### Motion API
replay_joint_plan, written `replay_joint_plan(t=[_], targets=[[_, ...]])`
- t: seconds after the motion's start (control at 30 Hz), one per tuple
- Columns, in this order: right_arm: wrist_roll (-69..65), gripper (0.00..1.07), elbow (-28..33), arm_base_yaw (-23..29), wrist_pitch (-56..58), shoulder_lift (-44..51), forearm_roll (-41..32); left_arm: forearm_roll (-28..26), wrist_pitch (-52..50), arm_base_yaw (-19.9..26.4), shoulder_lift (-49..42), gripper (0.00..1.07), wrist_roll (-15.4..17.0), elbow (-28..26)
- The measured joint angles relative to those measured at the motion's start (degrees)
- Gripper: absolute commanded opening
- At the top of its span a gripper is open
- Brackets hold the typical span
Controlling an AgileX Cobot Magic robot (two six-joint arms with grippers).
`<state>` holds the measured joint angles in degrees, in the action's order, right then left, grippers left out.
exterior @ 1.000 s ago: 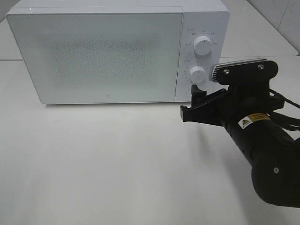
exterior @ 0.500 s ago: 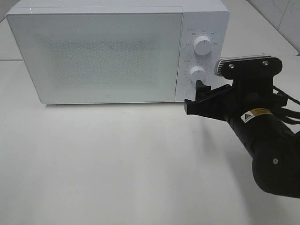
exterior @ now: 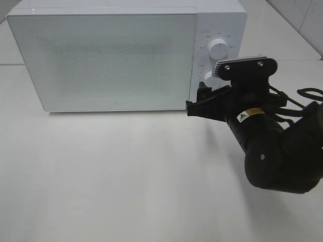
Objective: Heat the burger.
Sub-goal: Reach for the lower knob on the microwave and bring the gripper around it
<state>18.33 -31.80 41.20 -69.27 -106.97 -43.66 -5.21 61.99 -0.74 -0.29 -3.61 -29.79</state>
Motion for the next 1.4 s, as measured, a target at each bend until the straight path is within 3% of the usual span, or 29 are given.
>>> replay_joint_plan(t=[0.67,1.17,1.4], targets=[[-2.01,0.76,-11.29,-3.72,0.06,-9.34,2.01,0.00,0.00,0.00,0.00,1.01,0.00,0.00],[-2.86,0.76,-12.95,-5.50,0.11,-11.97,2.75,0.00,0.00,0.00,0.00,1.01,0.00,0.00],[-2.98,0.70,-13.52,-6.07,0.11,-12.15,2.98,0.00,0.00,0.00,0.00,1.01,0.00,0.00]])
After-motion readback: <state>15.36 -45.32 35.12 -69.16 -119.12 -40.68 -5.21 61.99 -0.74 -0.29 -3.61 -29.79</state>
